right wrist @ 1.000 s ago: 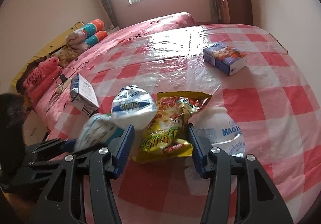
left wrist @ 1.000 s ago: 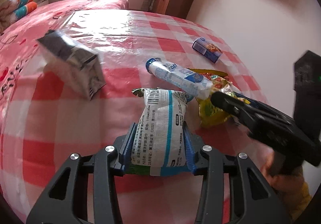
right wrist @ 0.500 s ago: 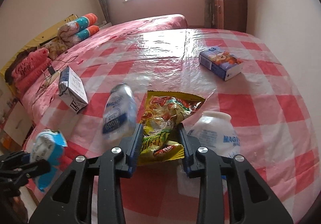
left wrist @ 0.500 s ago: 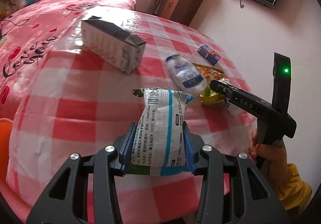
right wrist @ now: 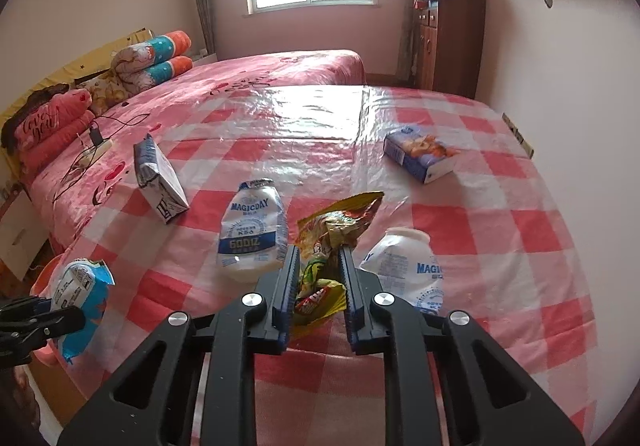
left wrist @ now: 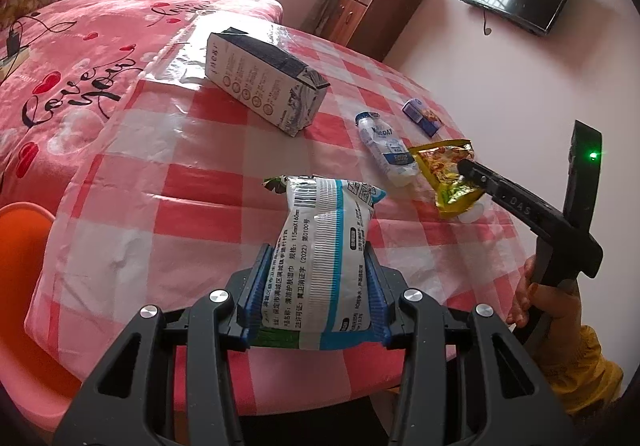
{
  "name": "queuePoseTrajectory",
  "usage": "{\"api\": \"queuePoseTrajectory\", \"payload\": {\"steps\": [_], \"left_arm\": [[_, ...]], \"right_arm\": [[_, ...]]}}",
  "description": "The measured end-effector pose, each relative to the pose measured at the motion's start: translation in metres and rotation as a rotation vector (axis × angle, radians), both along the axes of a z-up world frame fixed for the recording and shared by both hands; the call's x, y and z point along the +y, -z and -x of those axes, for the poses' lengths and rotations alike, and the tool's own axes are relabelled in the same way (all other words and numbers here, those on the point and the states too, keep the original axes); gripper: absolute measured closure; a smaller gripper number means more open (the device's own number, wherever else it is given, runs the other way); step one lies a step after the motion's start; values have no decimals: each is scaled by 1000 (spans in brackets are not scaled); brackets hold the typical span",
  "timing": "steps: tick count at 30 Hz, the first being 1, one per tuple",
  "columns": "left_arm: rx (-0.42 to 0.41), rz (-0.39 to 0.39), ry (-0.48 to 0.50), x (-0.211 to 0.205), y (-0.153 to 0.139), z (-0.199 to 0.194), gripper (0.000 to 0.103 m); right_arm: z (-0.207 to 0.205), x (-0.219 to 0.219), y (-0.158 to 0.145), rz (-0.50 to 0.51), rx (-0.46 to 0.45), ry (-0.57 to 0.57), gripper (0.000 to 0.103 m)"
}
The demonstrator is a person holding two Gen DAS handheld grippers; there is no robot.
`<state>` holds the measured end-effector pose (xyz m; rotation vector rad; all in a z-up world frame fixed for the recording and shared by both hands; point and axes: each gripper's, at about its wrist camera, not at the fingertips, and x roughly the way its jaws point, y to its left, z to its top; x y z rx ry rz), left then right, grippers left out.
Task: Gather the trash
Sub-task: 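Grasp the yellow snack bag with the right tool while the left holds the packet, then carry the packet and snack bag over the orange bucket and open both tools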
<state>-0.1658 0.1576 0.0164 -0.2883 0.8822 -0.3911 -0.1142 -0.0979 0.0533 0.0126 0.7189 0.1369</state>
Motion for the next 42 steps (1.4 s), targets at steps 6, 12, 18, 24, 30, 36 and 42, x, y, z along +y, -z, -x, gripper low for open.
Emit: {"api": "queuePoseTrajectory", "payload": {"steps": [6, 12, 18, 24, 30, 36, 42], "left_arm": [[-1, 16, -19, 10, 1, 4, 58], [1, 23, -24, 17, 3, 11, 58], [5, 32, -34, 24, 4, 14, 58], [20, 35, -30, 25, 9, 15, 58], [24, 38, -29, 25, 11, 16, 58], [20, 54, -31, 27, 11, 16, 58], [-9, 67, -22, 27, 6, 18, 58]], "right_arm": [[13, 8, -16, 11, -27, -30, 85], [19, 15, -12, -105, 62, -109, 85], [27, 17, 13, -11, 145, -67, 44], [32, 36, 17, 64, 121, -108, 15], [21, 56, 37, 164, 136, -121, 15], [13, 42, 43, 113, 162, -104, 46], [18, 45, 37, 116, 140, -121, 55]]}}
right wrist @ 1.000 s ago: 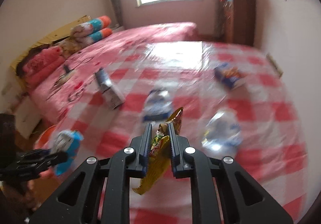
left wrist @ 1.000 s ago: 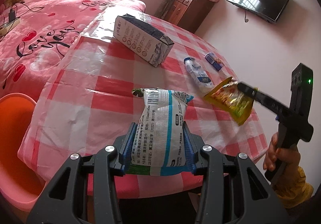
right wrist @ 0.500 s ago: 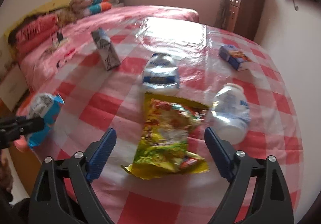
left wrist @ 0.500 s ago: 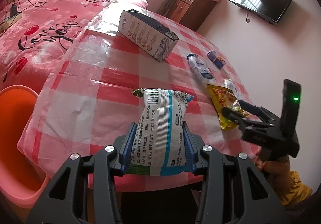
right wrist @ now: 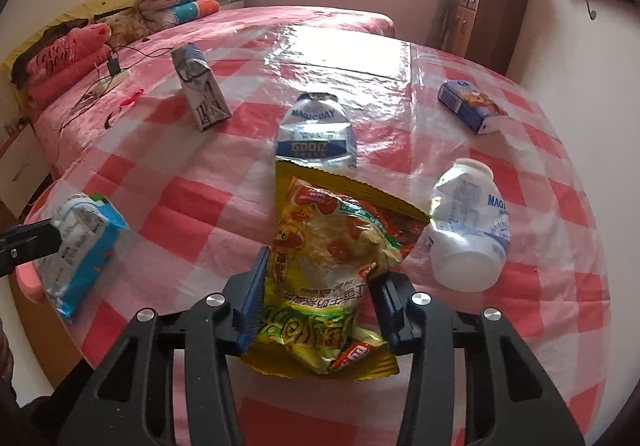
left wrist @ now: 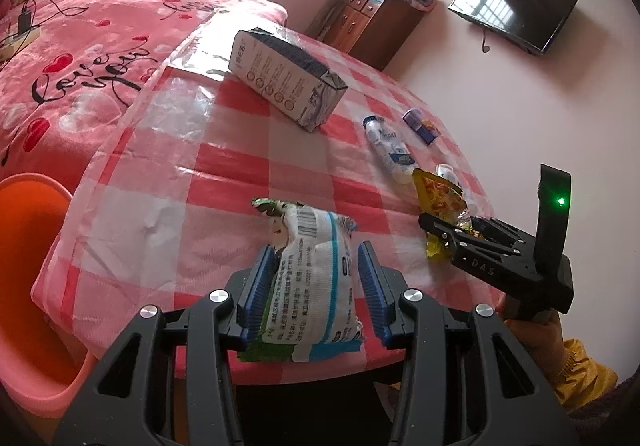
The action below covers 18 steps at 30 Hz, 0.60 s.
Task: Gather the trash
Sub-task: 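Carry the packet and snack bag over the orange bucket and open both tools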
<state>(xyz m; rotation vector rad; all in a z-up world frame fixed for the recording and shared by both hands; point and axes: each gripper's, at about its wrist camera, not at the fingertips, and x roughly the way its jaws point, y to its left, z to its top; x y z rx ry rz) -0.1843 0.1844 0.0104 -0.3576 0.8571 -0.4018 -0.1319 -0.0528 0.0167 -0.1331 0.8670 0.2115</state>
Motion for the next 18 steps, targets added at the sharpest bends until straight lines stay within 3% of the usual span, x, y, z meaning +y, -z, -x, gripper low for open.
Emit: {"api": "queuePoseTrajectory", "payload": {"steps": [5, 6, 8, 12, 15, 18], "left_arm": [[-4, -26, 14, -2, 1, 1, 58], [-10, -49, 24, -5, 0, 3, 58], [-19, -103, 34, -11, 0, 4, 44], [-40, -246, 47, -27, 2, 6, 39], [-21, -304, 41, -32, 9, 4, 42], [-26, -295, 43, -31, 8, 2, 58]], "right_arm": [[1, 2, -2, -4, -2, -10, 56], [1, 3, -3, -5, -2, -11, 56], [1, 3, -3, -10, -2, -13, 56], [2, 6, -6, -28, 2, -23, 56], [3, 9, -7, -37, 4, -39, 56], [4, 14, -9, -54, 11, -55, 56]]}}
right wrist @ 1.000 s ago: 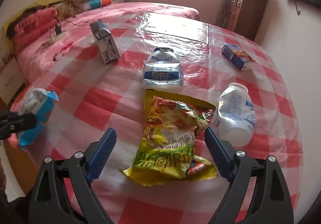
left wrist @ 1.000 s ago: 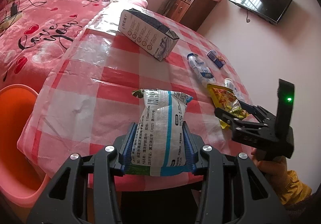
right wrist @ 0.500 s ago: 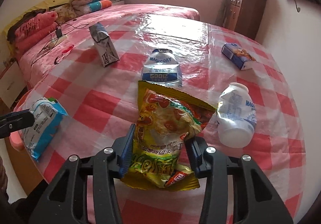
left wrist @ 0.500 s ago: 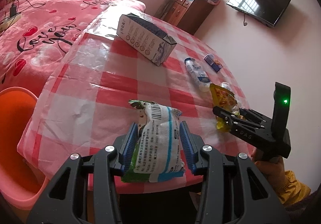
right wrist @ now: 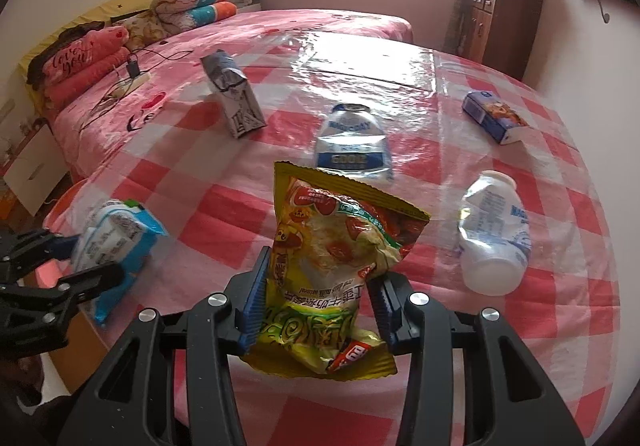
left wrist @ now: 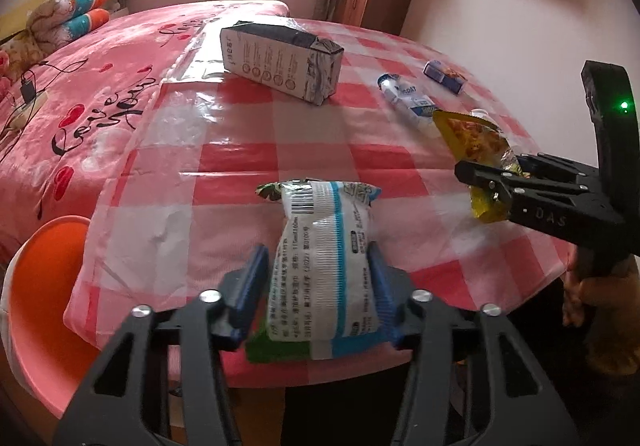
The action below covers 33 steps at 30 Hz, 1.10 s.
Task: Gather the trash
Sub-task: 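Carry the packet and snack bag over the orange bucket and open both tools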
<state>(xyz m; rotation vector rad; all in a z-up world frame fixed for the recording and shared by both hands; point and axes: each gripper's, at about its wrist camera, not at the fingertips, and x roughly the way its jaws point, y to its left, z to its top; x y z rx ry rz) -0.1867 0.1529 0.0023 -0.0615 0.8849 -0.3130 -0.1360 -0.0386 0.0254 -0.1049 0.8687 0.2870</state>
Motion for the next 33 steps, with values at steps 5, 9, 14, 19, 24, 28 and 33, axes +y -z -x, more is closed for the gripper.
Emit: {"api": "queuePoseTrajectory", "payload": {"steps": [5, 9, 14, 19, 24, 28, 33], "left_arm": [[3, 49, -26, 7, -1, -1, 62], [17, 117, -75, 25, -2, -1, 63], [0, 180, -140, 54, -10, 7, 63], [-44, 179, -238, 94, -24, 20, 63], [-62, 157, -372, 143, -28, 34, 63], [-51, 162, -498, 185, -21, 45, 63], [-27, 167, -607, 220, -9, 55, 63]], "right_arm": [[2, 14, -5, -53, 20, -41, 56], [4, 31, -11, -96, 37, -90, 56], [4, 63, -22, -159, 64, -182, 56], [4, 105, -36, -208, 82, -292, 56], [5, 158, -45, -249, 114, -423, 56], [7, 204, -50, -261, 123, -523, 56], [13, 249, -54, -272, 121, -616, 56]]}}
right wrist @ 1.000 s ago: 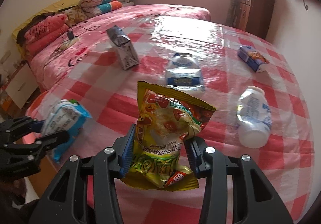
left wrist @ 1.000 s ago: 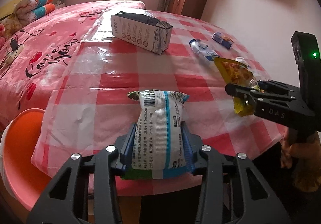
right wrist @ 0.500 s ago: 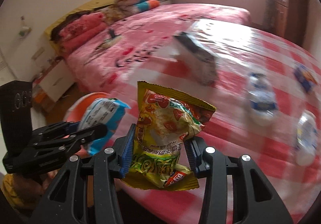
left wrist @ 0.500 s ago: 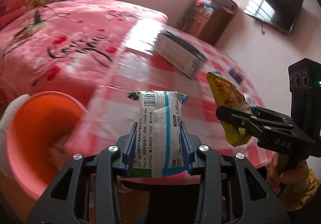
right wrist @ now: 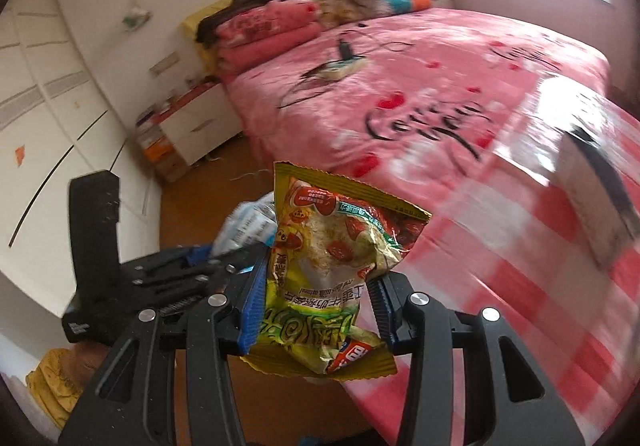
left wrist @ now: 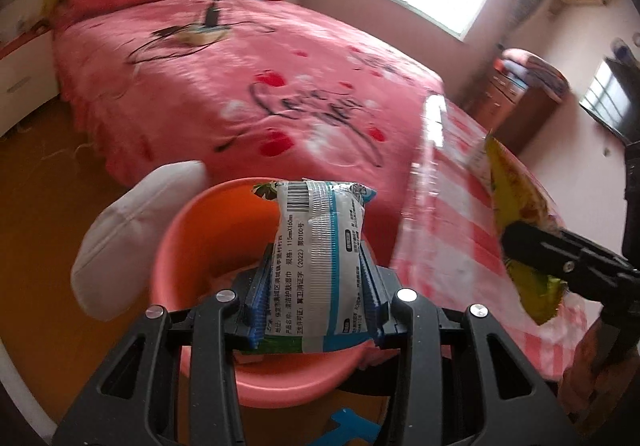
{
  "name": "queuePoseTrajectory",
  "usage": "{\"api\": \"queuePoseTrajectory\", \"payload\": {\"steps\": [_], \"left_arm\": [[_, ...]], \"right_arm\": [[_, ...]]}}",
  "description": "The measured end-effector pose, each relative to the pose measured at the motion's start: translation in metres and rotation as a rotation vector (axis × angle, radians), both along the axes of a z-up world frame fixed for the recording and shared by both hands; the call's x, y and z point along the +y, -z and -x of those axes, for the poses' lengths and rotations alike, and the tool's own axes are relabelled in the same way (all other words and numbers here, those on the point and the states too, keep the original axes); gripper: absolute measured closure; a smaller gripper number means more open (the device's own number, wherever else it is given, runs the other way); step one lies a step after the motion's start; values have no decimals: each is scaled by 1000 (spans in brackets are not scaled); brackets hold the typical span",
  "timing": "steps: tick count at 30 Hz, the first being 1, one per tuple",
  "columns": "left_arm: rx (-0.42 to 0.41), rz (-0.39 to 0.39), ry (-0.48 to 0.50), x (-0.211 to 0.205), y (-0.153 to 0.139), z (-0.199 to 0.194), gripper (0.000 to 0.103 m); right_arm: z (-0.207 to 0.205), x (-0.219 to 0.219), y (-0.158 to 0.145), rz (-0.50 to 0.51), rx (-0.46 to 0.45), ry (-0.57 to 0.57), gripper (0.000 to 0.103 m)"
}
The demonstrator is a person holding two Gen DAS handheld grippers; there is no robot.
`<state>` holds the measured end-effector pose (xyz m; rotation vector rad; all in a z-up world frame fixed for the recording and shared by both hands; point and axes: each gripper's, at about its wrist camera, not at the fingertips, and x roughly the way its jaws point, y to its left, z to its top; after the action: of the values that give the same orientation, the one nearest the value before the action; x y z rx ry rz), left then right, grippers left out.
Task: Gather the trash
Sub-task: 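Carry the packet and snack bag over the orange bucket and open both tools, then move both open tools back over the remaining items on the bed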
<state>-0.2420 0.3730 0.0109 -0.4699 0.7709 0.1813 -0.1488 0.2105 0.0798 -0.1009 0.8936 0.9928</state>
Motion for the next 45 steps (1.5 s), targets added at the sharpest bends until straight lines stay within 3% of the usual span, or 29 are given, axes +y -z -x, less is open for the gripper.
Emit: {"api": "queuePoseTrajectory", "payload": {"steps": [3, 5, 7, 10, 15, 22, 27, 31, 40, 45], "left_arm": [[29, -5, -48, 12, 11, 1, 61], [57, -14, -83, 18, 19, 2, 49], [75, -20, -107, 22, 23, 4, 39], [66, -62, -126, 22, 22, 8, 30], [-50, -112, -106, 10, 7, 11, 21], [-157, -136, -18, -22, -12, 4, 18], [-130, -152, 28, -46, -19, -6, 18], [-53, -162, 65, -61, -19, -17, 18], [-29, -195, 113, -94, -22, -27, 18], [-16, -157, 151, -109, -21, -35, 18]], "right_arm": [[-1, 25, 7, 1, 6, -41, 52], [-5, 34, 16, 18, 2, -35, 31], [-11, 33, 23, 13, 22, -5, 27], [-23, 8, 28, -32, 76, 77, 12], [-40, -39, 25, -79, 109, 226, 8], [-31, -92, 12, -193, -52, 271, 5], [-21, -115, 12, -250, -168, 266, 5], [-20, -124, 16, -241, -162, 275, 5], [-20, -155, 19, -255, -176, 331, 5], [-24, -177, 20, -261, -169, 368, 5]]}}
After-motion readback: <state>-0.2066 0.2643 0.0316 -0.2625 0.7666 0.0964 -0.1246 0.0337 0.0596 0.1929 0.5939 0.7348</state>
